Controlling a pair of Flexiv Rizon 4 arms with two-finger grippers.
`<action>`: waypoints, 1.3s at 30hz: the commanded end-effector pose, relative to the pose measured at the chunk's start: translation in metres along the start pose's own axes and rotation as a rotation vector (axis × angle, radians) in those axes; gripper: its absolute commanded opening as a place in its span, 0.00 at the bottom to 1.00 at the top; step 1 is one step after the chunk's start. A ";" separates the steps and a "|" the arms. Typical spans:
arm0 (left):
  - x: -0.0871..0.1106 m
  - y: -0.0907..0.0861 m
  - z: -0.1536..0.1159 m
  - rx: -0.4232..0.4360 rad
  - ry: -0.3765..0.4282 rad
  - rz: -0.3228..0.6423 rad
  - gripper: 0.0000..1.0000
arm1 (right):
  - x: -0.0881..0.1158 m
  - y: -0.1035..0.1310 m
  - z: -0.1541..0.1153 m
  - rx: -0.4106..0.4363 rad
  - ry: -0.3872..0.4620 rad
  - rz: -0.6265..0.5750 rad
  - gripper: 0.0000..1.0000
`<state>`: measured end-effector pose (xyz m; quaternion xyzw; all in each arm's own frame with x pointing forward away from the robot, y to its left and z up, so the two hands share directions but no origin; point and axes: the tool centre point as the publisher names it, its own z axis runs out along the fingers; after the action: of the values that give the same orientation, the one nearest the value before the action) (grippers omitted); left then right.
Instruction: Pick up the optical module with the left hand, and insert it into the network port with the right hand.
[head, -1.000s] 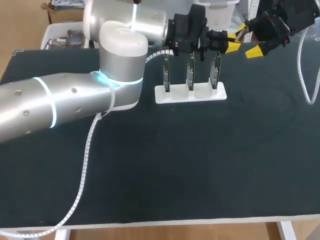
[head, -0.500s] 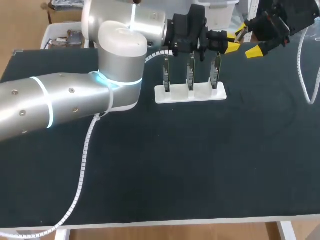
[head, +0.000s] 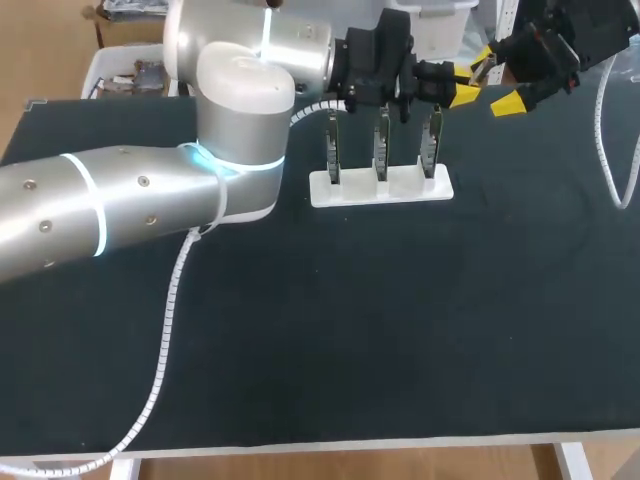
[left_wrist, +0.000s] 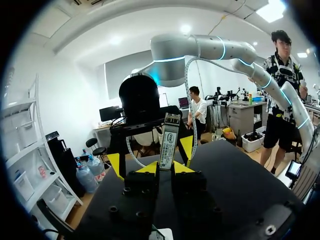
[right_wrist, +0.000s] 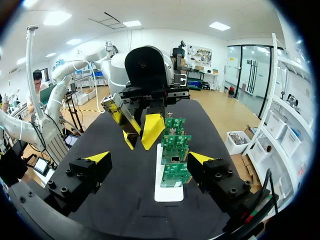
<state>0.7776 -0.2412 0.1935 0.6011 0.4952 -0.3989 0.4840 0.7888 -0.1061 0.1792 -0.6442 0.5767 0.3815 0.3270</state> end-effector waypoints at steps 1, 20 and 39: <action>0.002 -0.003 -0.007 -0.008 -0.007 -0.006 0.00 | 0.000 0.002 0.000 0.004 0.002 0.000 1.00; 0.009 -0.010 -0.026 -0.090 0.010 -0.071 0.00 | 0.000 0.002 0.000 0.004 0.002 0.000 1.00; 0.007 0.008 -0.011 -0.079 0.011 -0.062 0.00 | 0.000 0.002 0.000 0.004 0.002 0.000 1.00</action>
<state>0.7796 -0.2249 0.1913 0.5644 0.5325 -0.3883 0.4971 0.7888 -0.1061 0.1792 -0.6442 0.5767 0.3815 0.3270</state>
